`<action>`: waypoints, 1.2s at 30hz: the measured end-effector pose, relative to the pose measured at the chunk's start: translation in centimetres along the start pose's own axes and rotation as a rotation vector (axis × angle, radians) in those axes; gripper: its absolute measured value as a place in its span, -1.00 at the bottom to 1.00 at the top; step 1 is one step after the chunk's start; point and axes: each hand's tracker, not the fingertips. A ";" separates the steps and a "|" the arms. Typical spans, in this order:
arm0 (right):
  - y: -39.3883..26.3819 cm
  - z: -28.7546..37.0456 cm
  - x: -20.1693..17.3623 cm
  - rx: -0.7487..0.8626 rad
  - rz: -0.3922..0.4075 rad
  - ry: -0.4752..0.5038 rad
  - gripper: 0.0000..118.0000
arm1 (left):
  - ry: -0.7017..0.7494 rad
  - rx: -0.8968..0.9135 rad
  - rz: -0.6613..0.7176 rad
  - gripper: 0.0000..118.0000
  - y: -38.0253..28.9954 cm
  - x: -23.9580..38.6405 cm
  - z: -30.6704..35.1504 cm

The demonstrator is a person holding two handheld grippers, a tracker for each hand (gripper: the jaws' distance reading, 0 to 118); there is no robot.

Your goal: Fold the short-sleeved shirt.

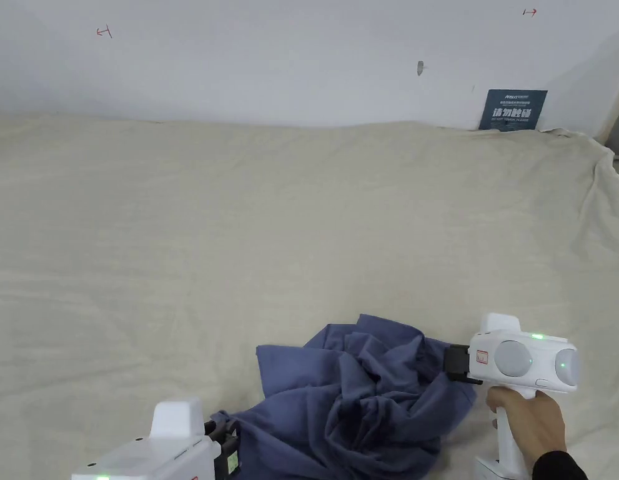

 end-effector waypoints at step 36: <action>17.1 28.7 4.7 0.662 0.111 -0.016 -0.96 | 0.072 0.419 0.107 -1.00 30.9 -5.9 9.8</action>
